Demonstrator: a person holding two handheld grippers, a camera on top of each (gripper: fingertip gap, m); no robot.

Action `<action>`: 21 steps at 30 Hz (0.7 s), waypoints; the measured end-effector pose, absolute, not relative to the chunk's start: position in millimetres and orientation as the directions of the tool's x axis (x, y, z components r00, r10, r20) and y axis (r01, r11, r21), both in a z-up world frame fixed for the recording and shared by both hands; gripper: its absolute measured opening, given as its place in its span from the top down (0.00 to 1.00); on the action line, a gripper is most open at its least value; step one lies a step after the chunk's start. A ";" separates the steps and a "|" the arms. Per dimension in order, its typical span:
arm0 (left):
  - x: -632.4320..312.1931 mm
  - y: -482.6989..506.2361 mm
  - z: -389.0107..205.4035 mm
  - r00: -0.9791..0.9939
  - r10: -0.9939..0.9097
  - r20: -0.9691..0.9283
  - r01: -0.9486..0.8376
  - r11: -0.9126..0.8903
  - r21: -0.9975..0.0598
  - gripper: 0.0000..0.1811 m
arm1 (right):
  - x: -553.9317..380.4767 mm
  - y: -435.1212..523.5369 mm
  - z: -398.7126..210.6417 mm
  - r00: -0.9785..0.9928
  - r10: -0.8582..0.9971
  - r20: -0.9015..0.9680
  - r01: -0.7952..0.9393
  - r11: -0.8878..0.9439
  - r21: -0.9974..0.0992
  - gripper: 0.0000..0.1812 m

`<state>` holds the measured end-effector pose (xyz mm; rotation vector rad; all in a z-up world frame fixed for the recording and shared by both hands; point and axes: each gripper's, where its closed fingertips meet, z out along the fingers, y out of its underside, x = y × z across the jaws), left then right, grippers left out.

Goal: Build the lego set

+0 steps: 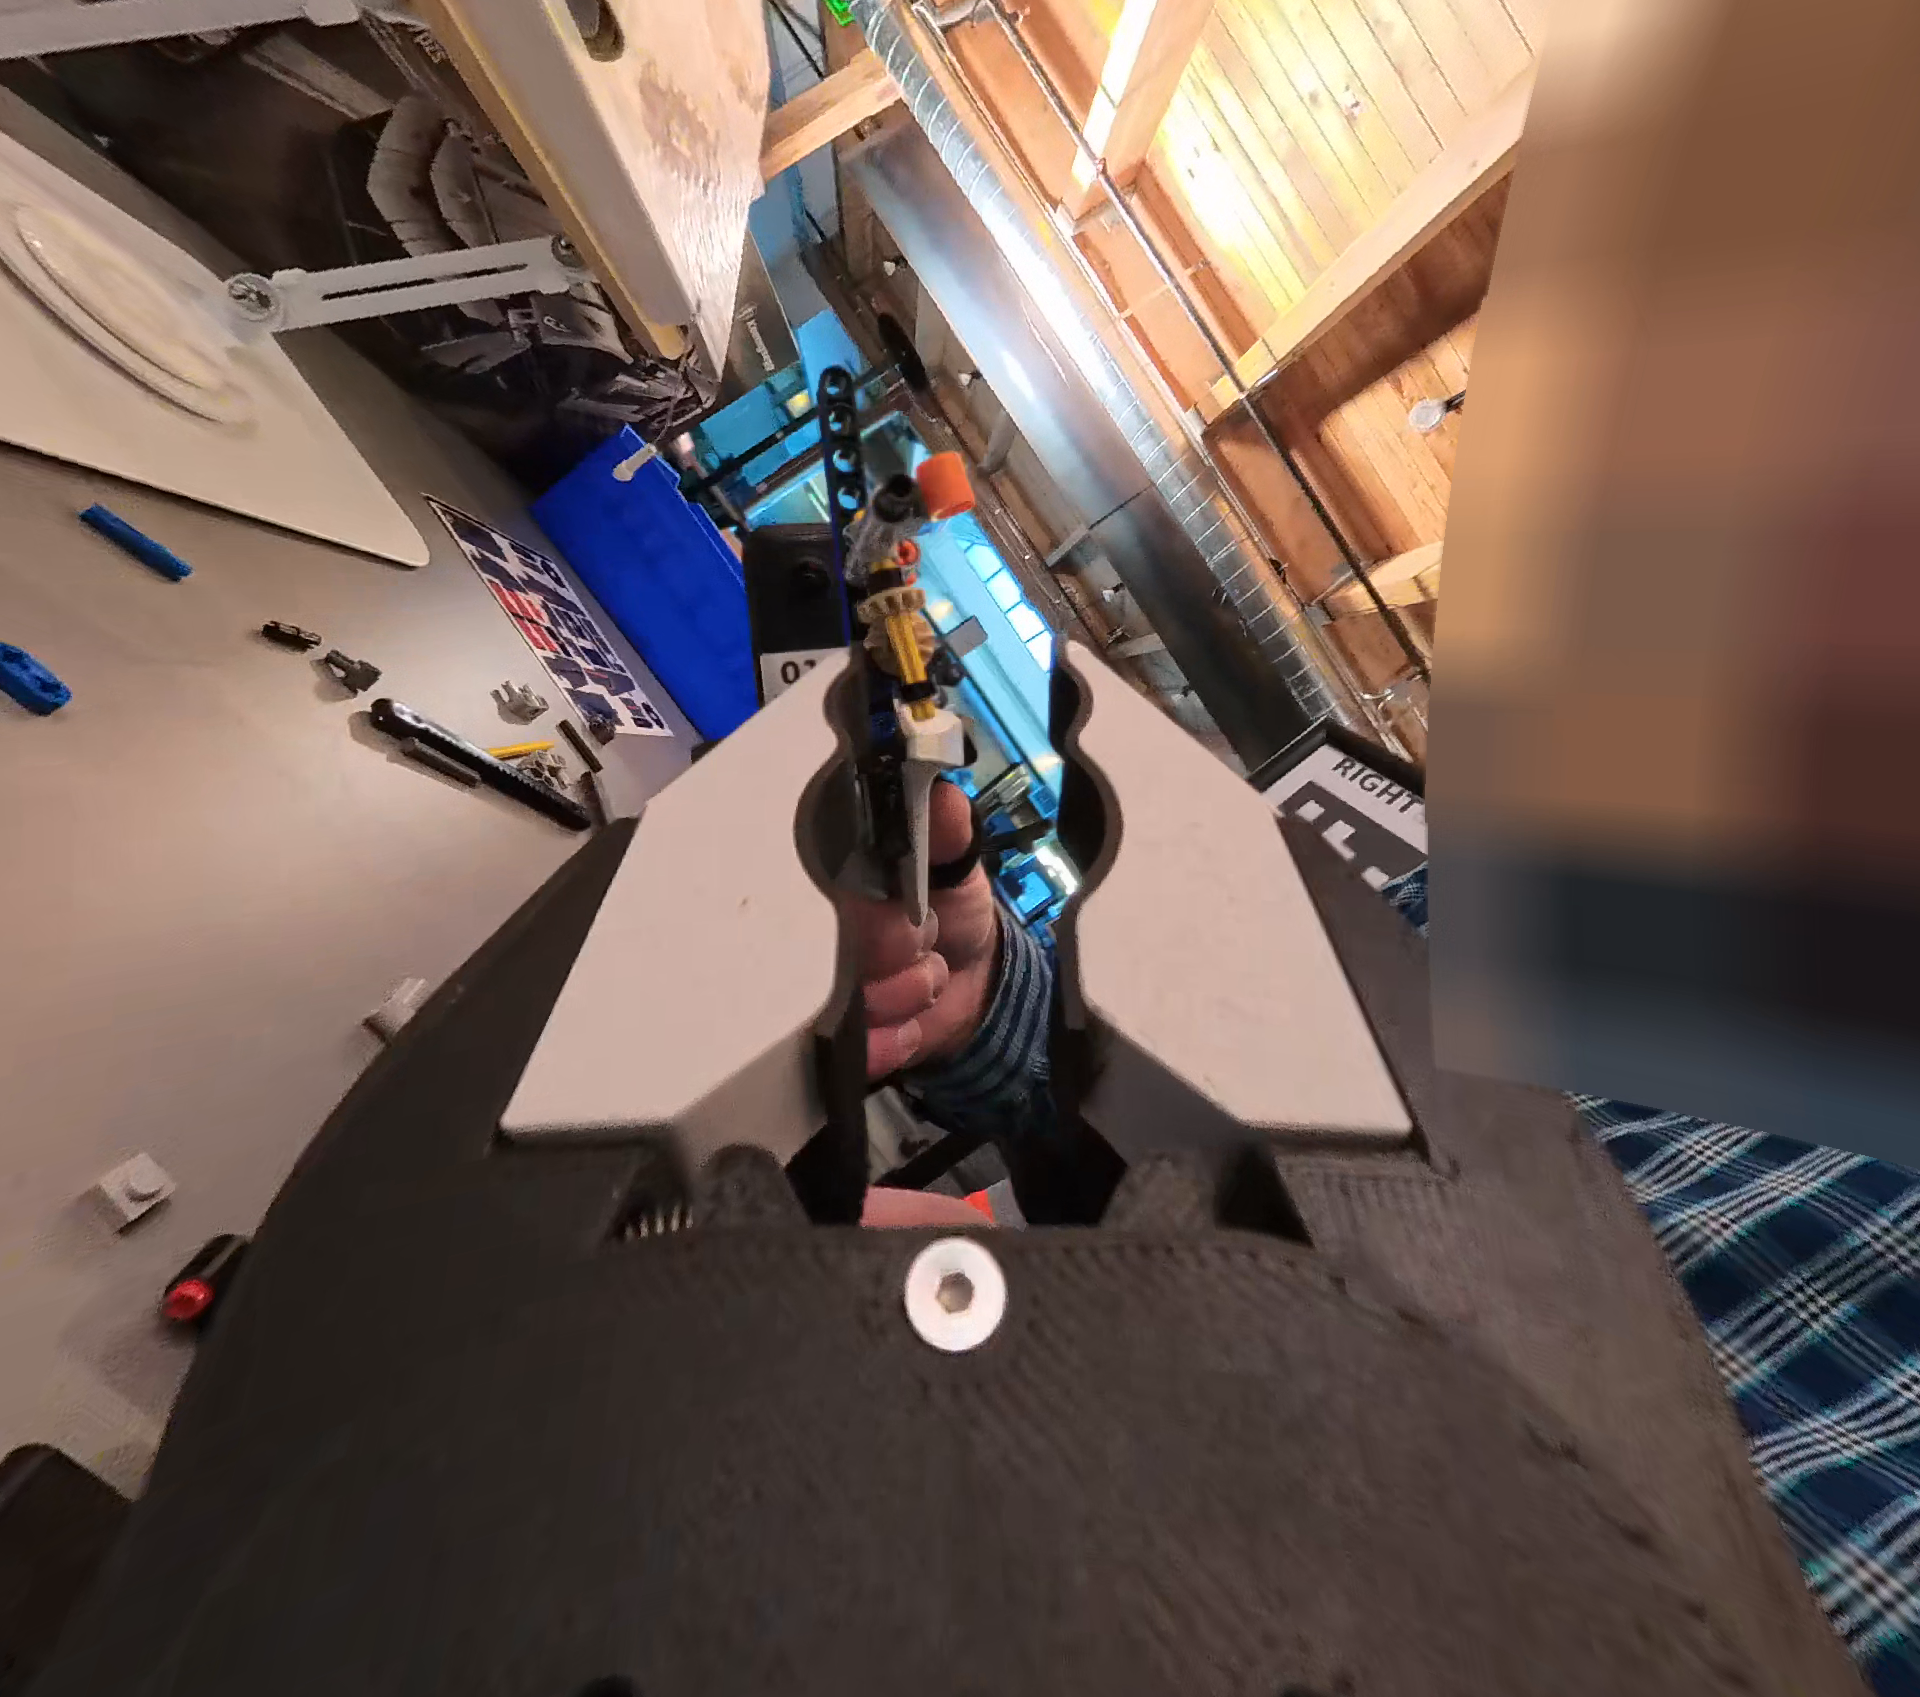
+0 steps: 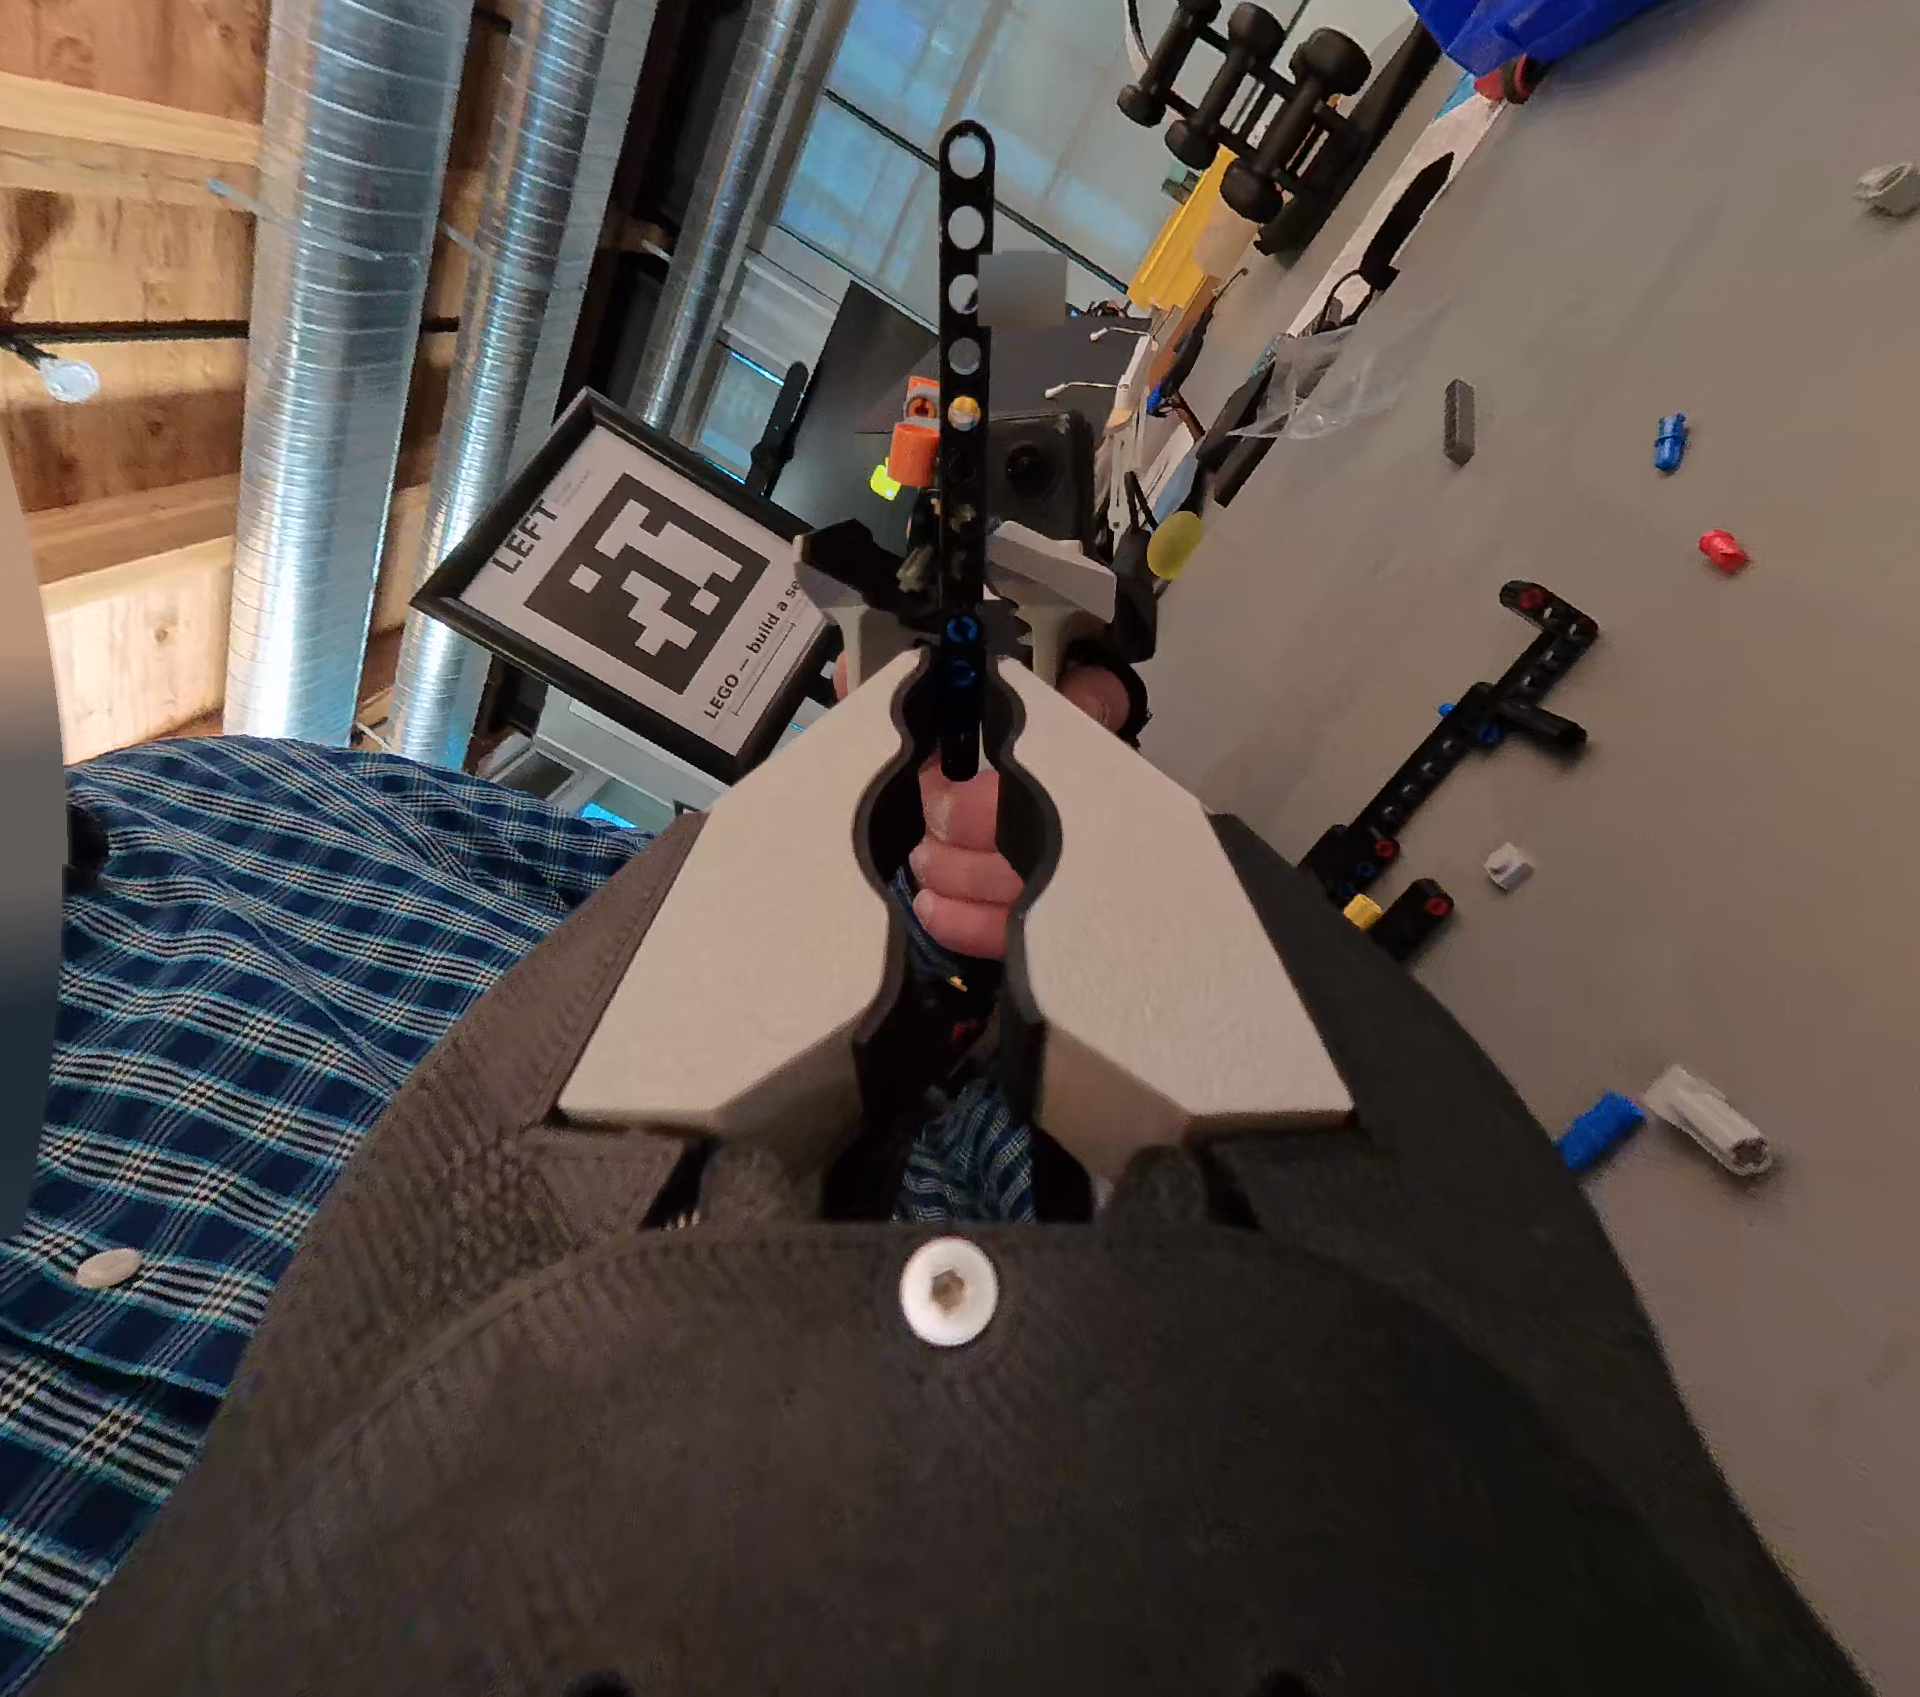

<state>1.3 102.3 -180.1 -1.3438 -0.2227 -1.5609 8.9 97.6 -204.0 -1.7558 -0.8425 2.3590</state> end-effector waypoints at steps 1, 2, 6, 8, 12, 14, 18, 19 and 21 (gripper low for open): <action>2.5 102.4 -180.1 0.156 -0.557 0.816 0.757 -0.463 -0.461 0.81 | 8.9 97.0 -204.9 -0.336 0.380 -0.861 0.252 -0.845 -0.472 0.97; 2.5 102.4 -179.8 0.166 -0.557 0.814 0.755 -0.459 -0.468 0.80 | 8.8 97.0 -206.0 -0.332 0.385 -0.861 0.250 -0.844 -0.474 0.97; -2.9 104.4 -187.9 0.280 -0.528 0.801 0.729 -0.425 -0.536 0.77 | 10.1 99.0 -205.8 -0.327 0.404 -0.854 0.238 -0.839 -0.489 0.97; -6.6 105.3 -191.1 0.317 -0.508 0.801 0.720 -0.420 -0.552 0.78 | 10.9 99.9 -205.7 -0.326 0.408 -0.852 0.236 -0.838 -0.492 0.97; 3.8 103.0 -196.6 0.402 -0.499 0.768 0.641 -0.445 -0.625 0.80 | 11.2 99.5 -206.3 -0.332 0.394 -0.857 0.237 -0.845 -0.480 0.97; 9.2 101.8 -195.1 0.413 -0.500 0.761 0.633 -0.443 -0.635 0.83 | 11.5 98.4 -206.1 -0.336 0.391 -0.857 0.240 -0.844 -0.479 0.97; 12.4 103.0 -191.5 0.387 -0.492 0.780 0.663 -0.439 -0.606 0.92 | 11.9 95.7 -206.2 -0.338 0.386 -0.858 0.245 -0.845 -0.476 0.97; 11.9 103.2 -192.6 0.378 -0.485 0.789 0.673 -0.442 -0.594 0.95 | 12.4 94.8 -205.9 -0.340 0.385 -0.858 0.247 -0.844 -0.476 0.97; 12.0 101.1 -193.0 0.333 -0.472 0.816 0.701 -0.454 -0.549 0.95 | 13.8 92.3 -206.4 -0.337 0.390 -0.857 0.254 -0.839 -0.481 0.97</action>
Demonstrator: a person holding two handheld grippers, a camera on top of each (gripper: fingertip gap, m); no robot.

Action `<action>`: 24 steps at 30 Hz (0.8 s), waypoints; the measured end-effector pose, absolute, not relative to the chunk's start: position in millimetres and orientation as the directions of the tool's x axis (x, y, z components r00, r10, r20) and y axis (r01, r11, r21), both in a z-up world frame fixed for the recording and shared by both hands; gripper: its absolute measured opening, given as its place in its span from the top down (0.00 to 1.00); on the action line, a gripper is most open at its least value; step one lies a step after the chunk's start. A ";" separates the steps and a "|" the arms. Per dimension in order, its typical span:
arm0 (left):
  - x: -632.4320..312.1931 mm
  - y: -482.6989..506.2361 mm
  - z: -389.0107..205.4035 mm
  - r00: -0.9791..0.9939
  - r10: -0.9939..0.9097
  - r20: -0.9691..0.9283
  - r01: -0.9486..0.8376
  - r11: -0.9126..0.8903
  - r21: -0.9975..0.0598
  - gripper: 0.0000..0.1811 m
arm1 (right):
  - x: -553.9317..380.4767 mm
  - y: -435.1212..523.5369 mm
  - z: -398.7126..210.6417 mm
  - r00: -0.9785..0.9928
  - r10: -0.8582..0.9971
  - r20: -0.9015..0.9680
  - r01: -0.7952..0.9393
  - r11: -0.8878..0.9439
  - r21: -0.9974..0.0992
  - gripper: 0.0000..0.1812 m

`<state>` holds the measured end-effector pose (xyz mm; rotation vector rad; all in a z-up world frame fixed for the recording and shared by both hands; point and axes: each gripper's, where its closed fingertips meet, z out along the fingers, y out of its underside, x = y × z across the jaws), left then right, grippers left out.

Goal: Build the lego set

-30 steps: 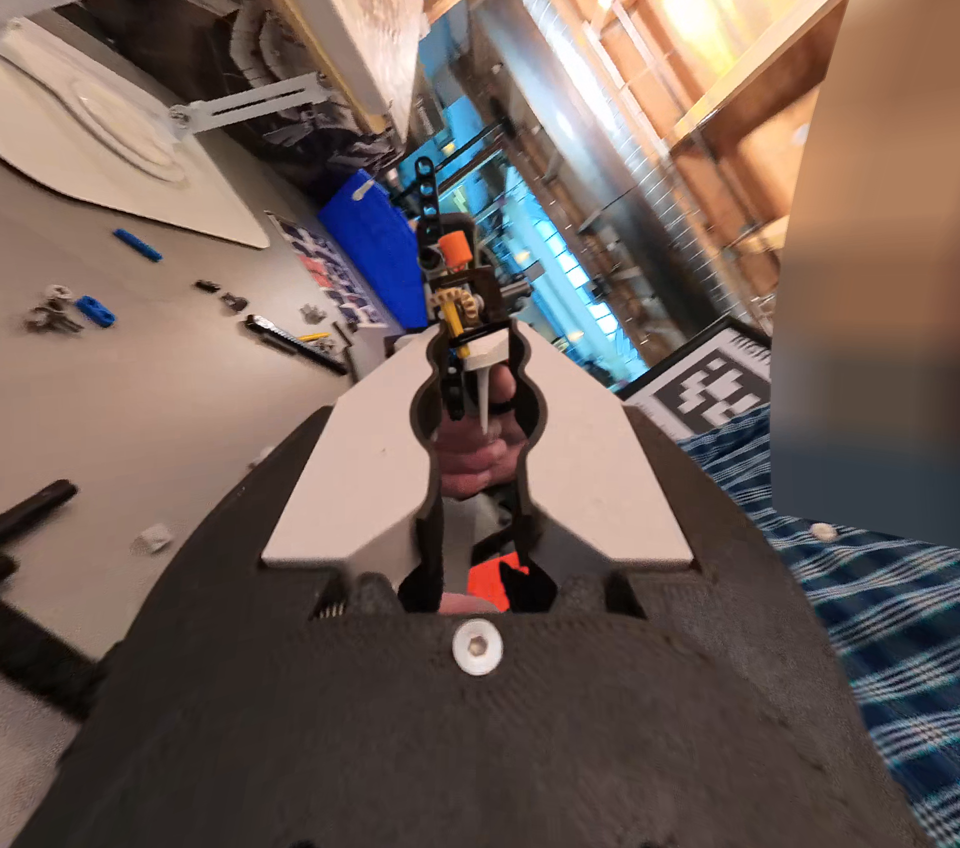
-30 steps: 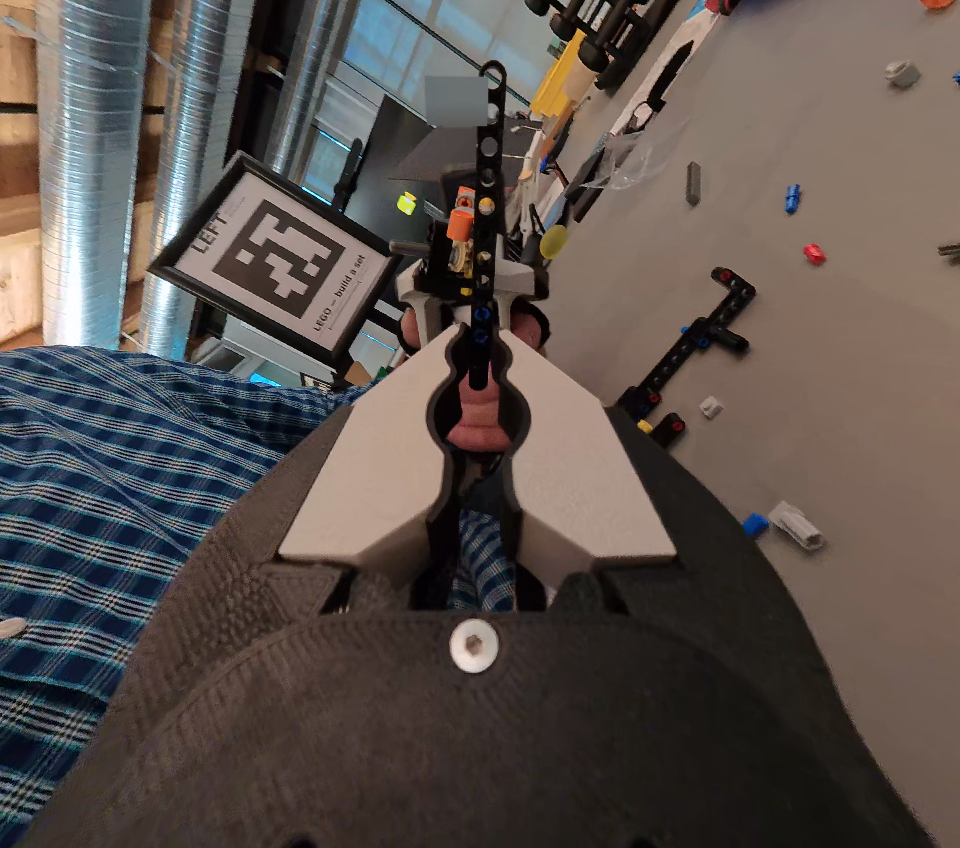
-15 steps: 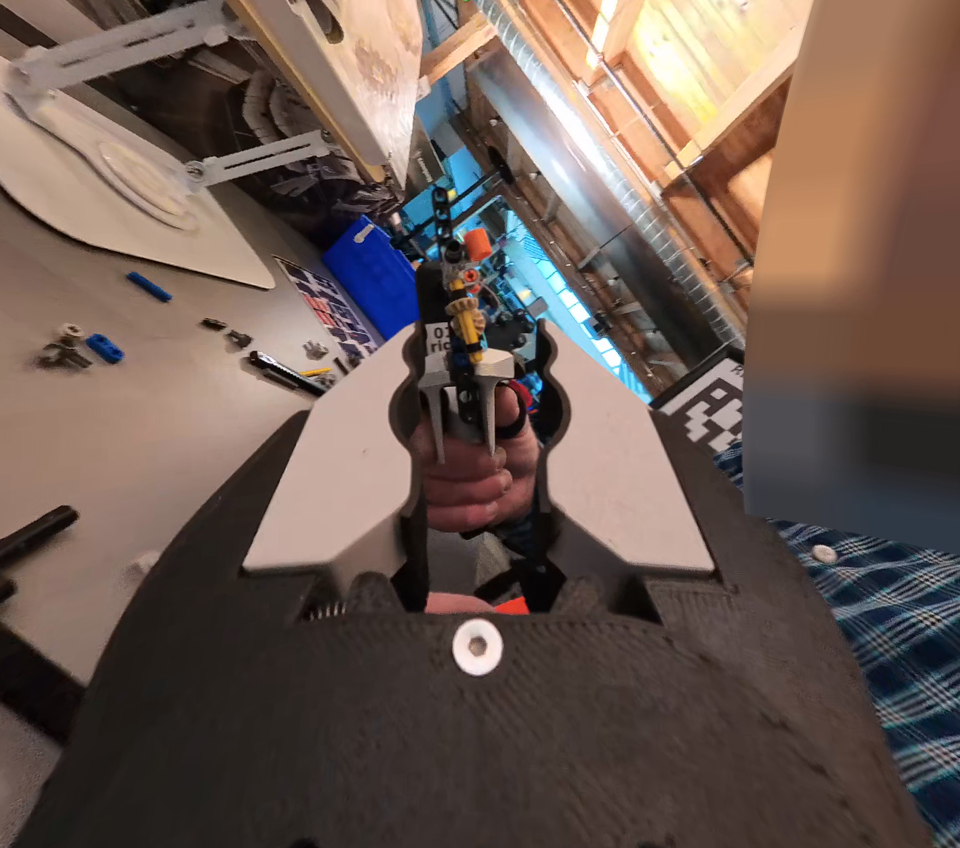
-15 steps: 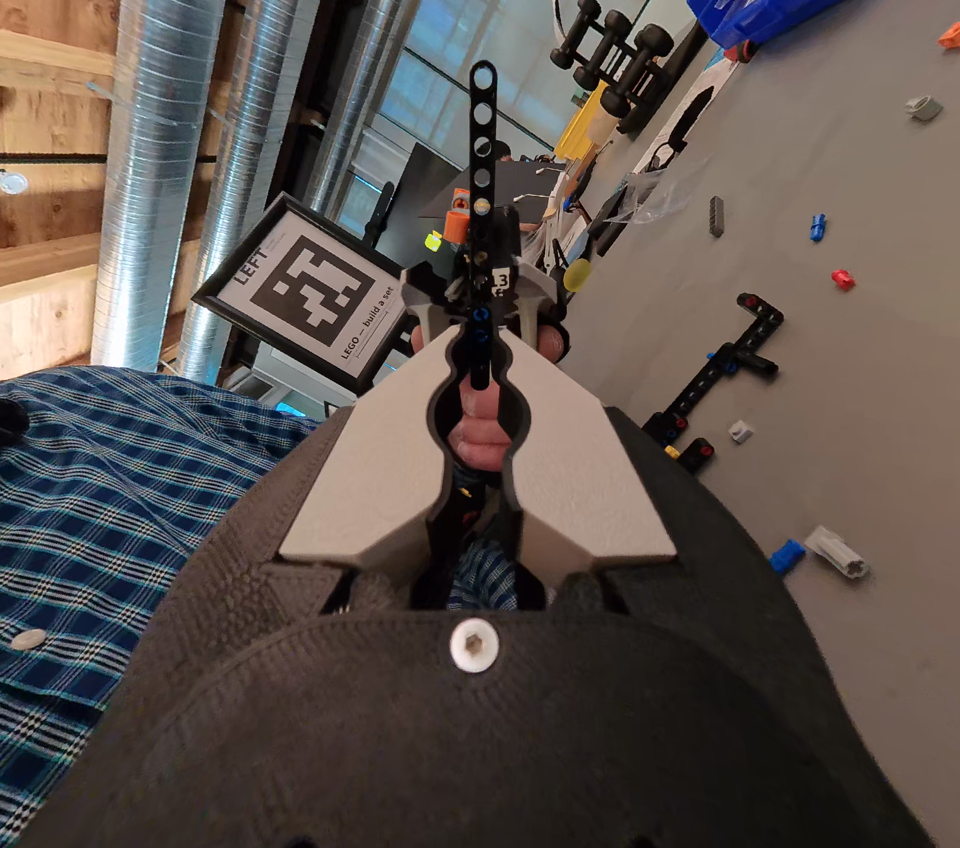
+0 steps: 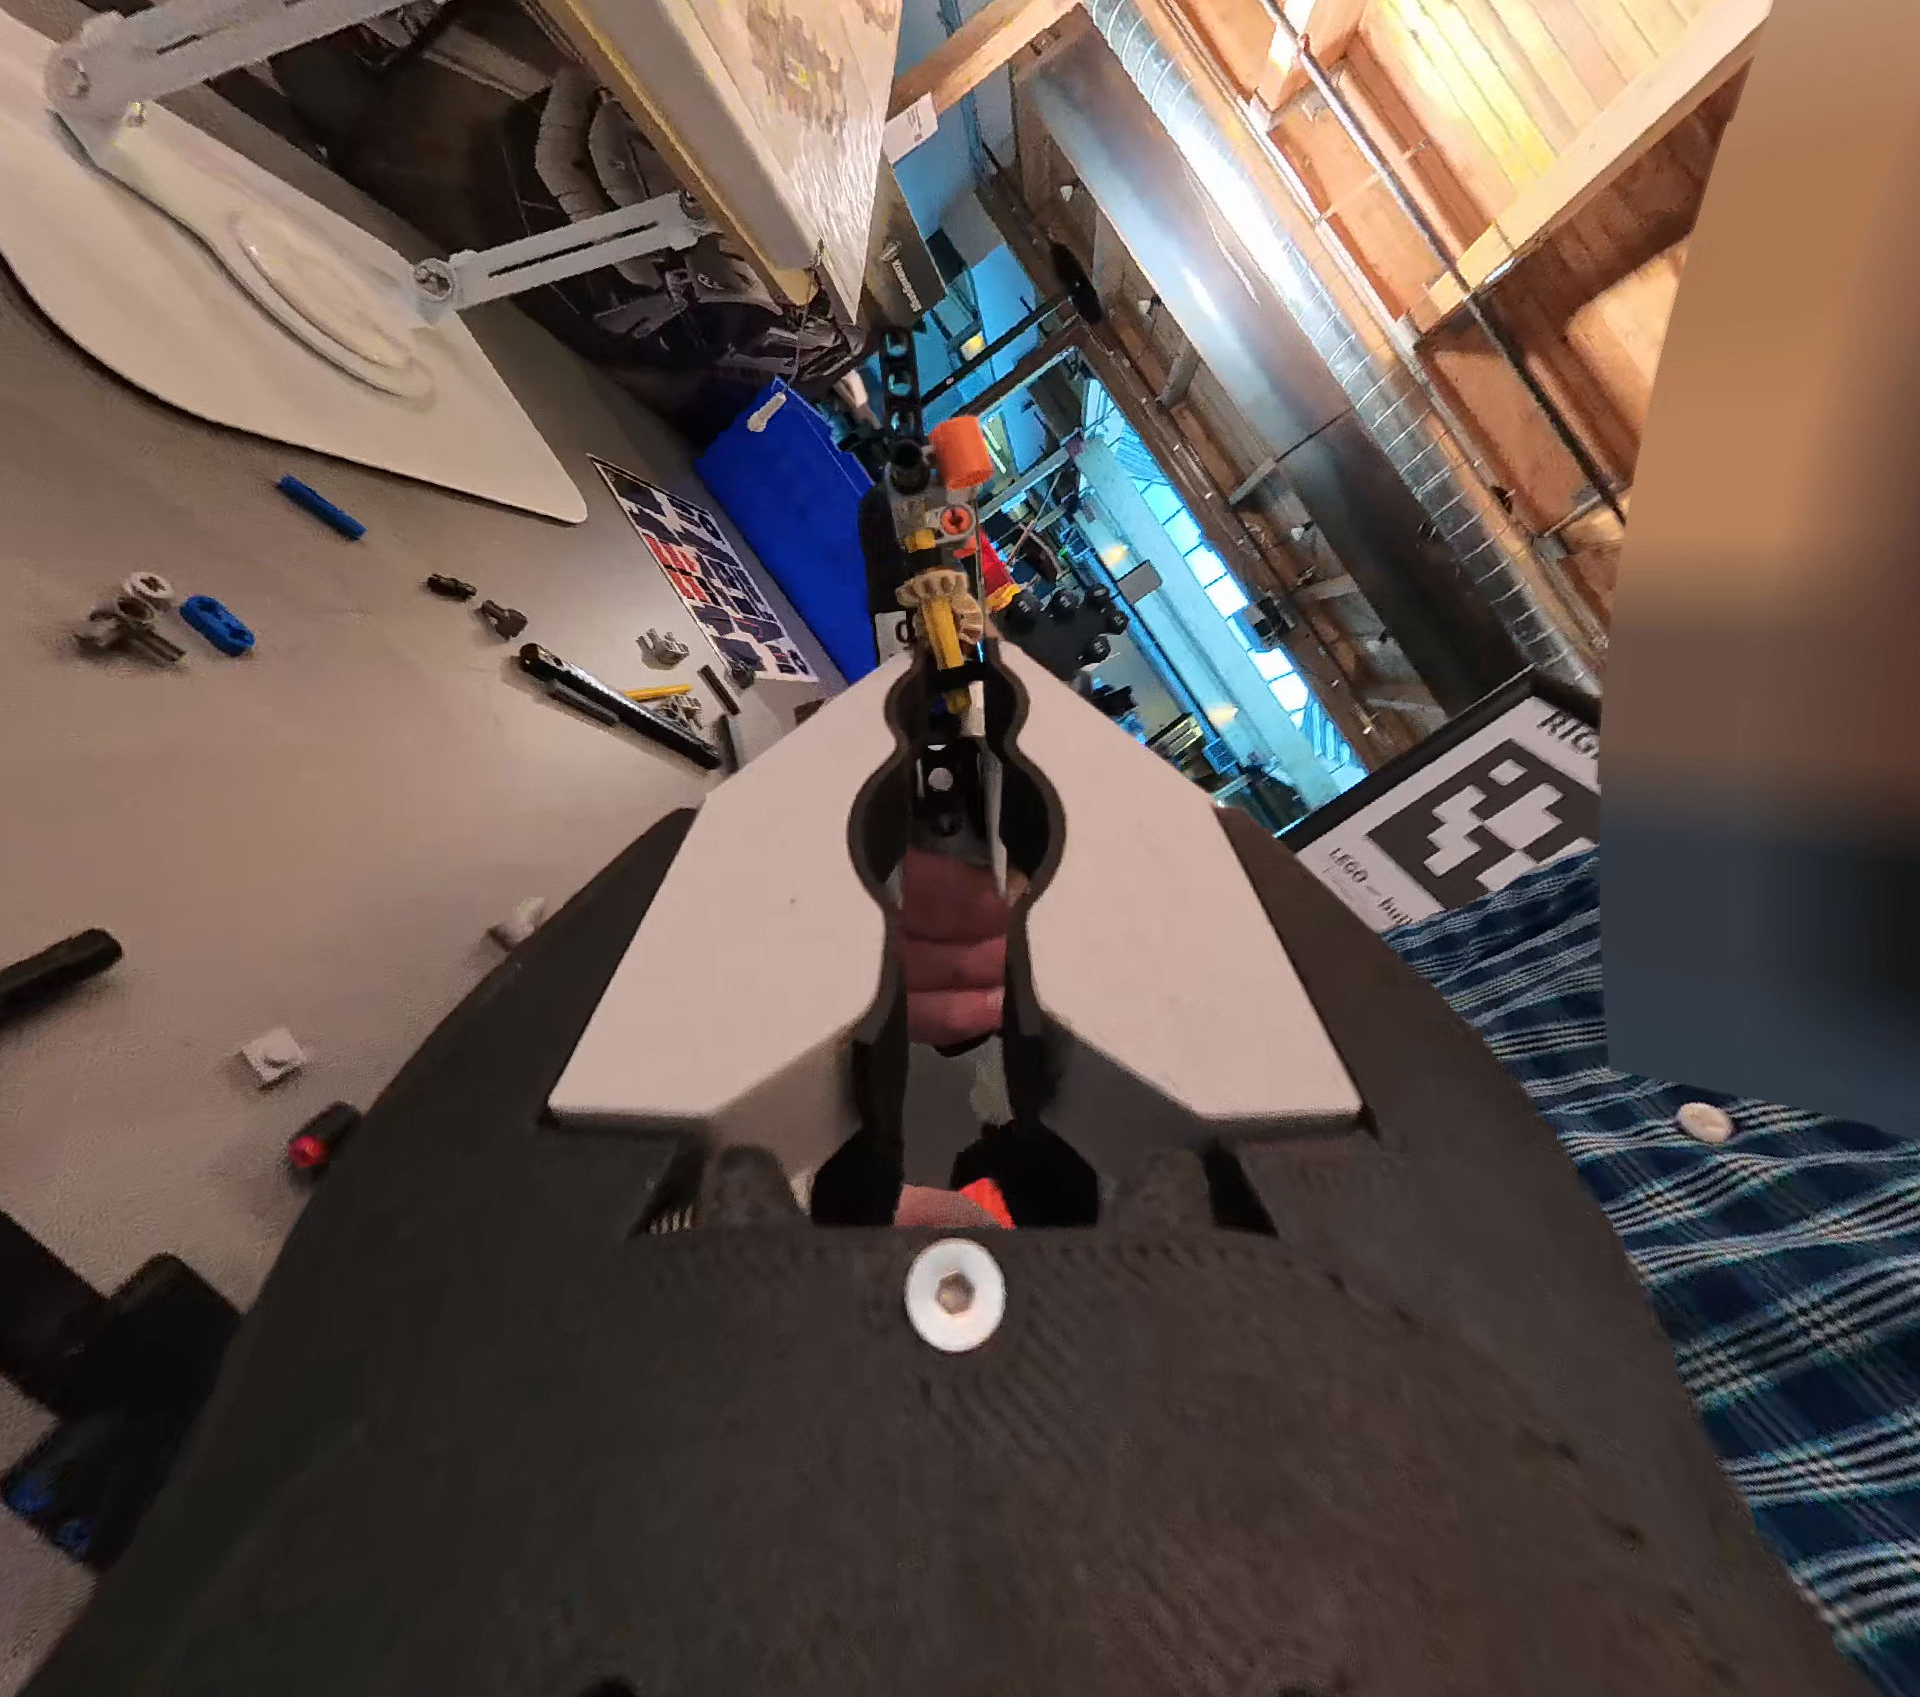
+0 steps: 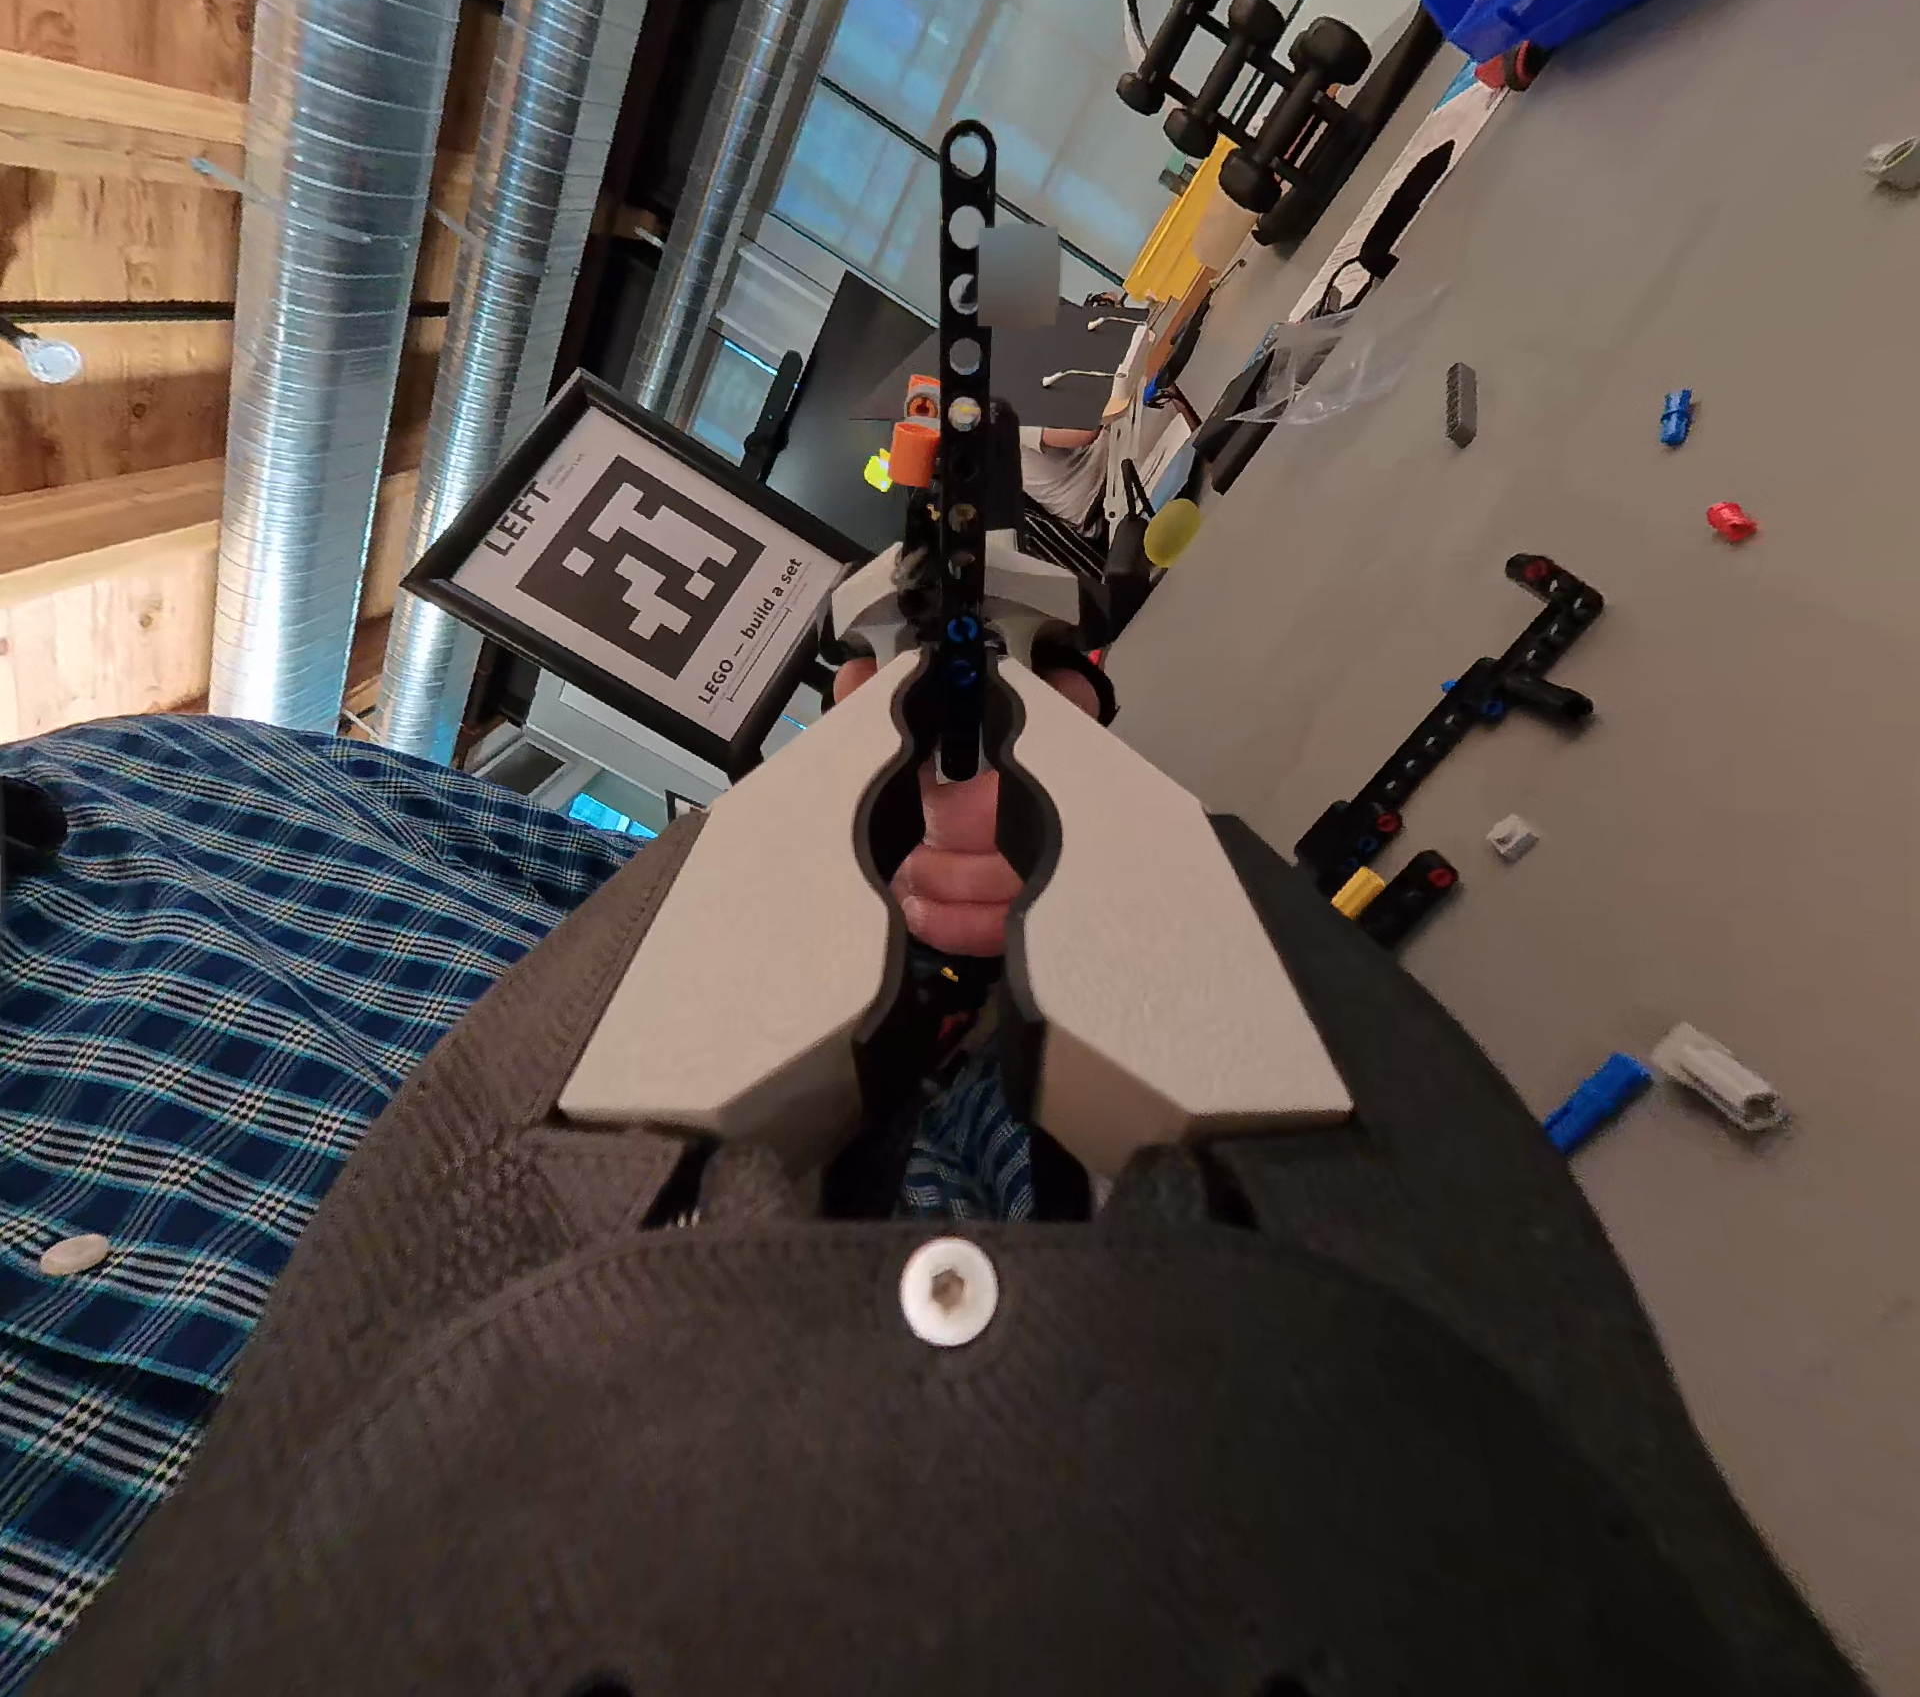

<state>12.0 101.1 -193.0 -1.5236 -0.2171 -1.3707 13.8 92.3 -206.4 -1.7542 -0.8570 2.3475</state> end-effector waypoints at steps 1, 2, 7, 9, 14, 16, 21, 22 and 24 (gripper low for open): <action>11.9 99.3 -193.1 0.316 -0.461 0.829 0.718 -0.455 -0.527 0.96 | 15.1 90.6 -207.0 -0.336 0.389 -0.858 0.260 -0.837 -0.481 0.97; 13.2 96.7 -194.1 0.308 -0.450 0.839 0.728 -0.457 -0.512 0.96 | 16.8 88.7 -208.0 -0.332 0.390 -0.859 0.264 -0.836 -0.482 0.97; 24.4 81.0 -203.4 0.362 -0.405 0.840 0.729 -0.438 -0.526 0.86 | 23.5 73.9 -212.4 -0.317 0.361 -0.877 0.292 -0.843 -0.452 0.97; 24.7 76.4 -207.1 0.417 -0.382 0.825 0.720 -0.416 -0.556 0.83 | 25.1 71.4 -218.2 -0.296 0.335 -0.894 0.299 -0.857 -0.420 0.97; 14.6 70.2 -222.2 0.761 -0.296 0.577 0.480 -0.342 -0.808 0.79 | 27.0 70.6 -226.8 -0.270 0.273 -0.923 0.289 -0.892 -0.348 0.97; 9.3 70.8 -225.0 0.911 -0.268 0.314 0.229 -0.303 -0.925 0.79 | 26.5 69.7 -228.8 -0.265 0.258 -0.929 0.287 -0.899 -0.332 0.97; 9.8 73.4 -221.5 0.931 -0.238 -0.276 -0.327 -0.211 -0.921 0.83 | 25.7 70.1 -233.7 -0.246 0.243 -0.938 0.284 -0.908 -0.309 0.97; 12.7 73.3 -222.5 0.912 -0.243 -0.329 -0.379 -0.201 -0.903 0.84 | 25.9 70.6 -234.8 -0.242 0.242 -0.940 0.283 -0.909 -0.307 0.97; 16.3 73.5 -226.5 0.880 -0.243 -0.408 -0.457 -0.197 -0.867 0.86 | 26.0 70.8 -236.9 -0.234 0.243 -0.941 0.286 -0.908 -0.305 0.96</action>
